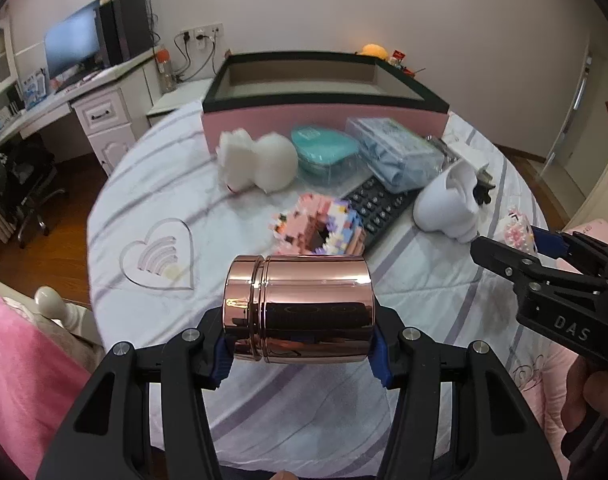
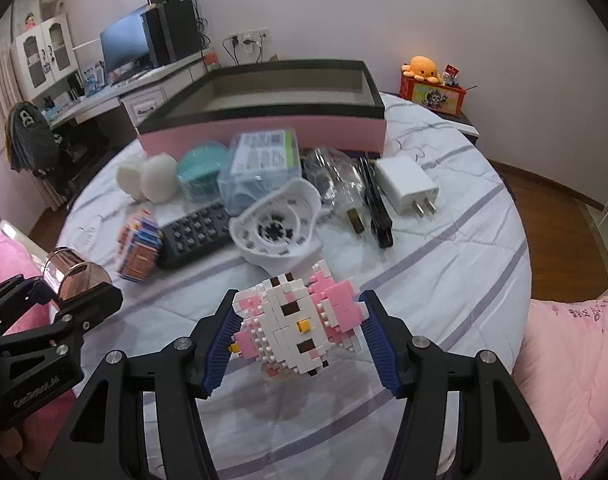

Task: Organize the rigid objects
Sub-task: 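Carry both objects over the pink box and release them inside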

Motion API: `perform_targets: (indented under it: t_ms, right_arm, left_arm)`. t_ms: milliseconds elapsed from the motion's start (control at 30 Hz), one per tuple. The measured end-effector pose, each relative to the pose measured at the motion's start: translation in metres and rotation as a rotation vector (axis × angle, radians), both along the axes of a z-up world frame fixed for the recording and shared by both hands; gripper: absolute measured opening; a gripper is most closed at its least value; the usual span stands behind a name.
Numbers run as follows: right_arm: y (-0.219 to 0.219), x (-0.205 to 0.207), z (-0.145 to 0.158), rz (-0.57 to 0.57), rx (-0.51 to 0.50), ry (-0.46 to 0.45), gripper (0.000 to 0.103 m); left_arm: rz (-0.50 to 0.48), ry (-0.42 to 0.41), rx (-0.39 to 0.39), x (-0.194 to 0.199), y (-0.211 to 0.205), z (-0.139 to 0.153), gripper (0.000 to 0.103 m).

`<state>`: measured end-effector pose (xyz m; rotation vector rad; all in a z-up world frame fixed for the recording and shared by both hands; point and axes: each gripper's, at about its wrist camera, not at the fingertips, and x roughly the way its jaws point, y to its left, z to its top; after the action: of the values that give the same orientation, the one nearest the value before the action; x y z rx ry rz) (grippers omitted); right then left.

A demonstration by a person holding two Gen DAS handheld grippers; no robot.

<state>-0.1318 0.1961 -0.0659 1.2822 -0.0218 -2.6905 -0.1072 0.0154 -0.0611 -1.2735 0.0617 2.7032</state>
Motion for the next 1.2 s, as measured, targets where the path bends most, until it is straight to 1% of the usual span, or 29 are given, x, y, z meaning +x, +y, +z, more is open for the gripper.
perform_targets:
  t_ms: [200, 367, 500, 600, 700, 833, 867, 933, 1067, 1200]
  right_arm:
    - [-0.002, -0.002, 0.033, 0.013, -0.029, 0.055, 0.061]
    - [-0.007, -0.027, 0.068, 0.032, -0.036, 0.122, 0.061]
    - [-0.011, -0.064, 0.093, 0.040, -0.043, 0.169, 0.061]
    - [-0.016, -0.106, 0.100, 0.044, -0.042, 0.170, 0.061]
    - [-0.020, -0.151, 0.092, 0.040, -0.046, 0.131, 0.061]
    - [-0.021, -0.203, 0.068, 0.039, -0.058, 0.056, 0.061]
    - [-0.021, -0.216, 0.059, 0.035, -0.047, 0.034, 0.061]
    - [-0.022, -0.229, 0.045, 0.032, -0.027, 0.011, 0.061]
    - [-0.023, -0.252, 0.019, 0.028, -0.019, -0.050, 0.061]
    - [-0.021, -0.261, 0.006, 0.021, -0.011, -0.084, 0.061]
  left_arm:
    - [0.017, 0.045, -0.004, -0.008, -0.007, 0.034, 0.054]
    - [0.035, 0.111, -0.009, -0.037, -0.007, 0.067, 0.054]
    - [0.050, 0.153, -0.003, -0.070, -0.006, 0.089, 0.054]
    - [0.059, 0.172, -0.009, -0.106, -0.003, 0.099, 0.054]
    - [0.071, 0.170, -0.026, -0.141, 0.002, 0.099, 0.054]
    - [0.077, 0.132, -0.051, -0.190, 0.010, 0.085, 0.054]
    - [0.077, 0.122, -0.054, -0.200, 0.011, 0.080, 0.054]
    - [0.075, 0.102, -0.060, -0.217, 0.015, 0.071, 0.055]
    - [0.069, 0.057, -0.059, -0.246, 0.021, 0.050, 0.055]
    - [0.067, 0.026, -0.054, -0.263, 0.026, 0.033, 0.055]
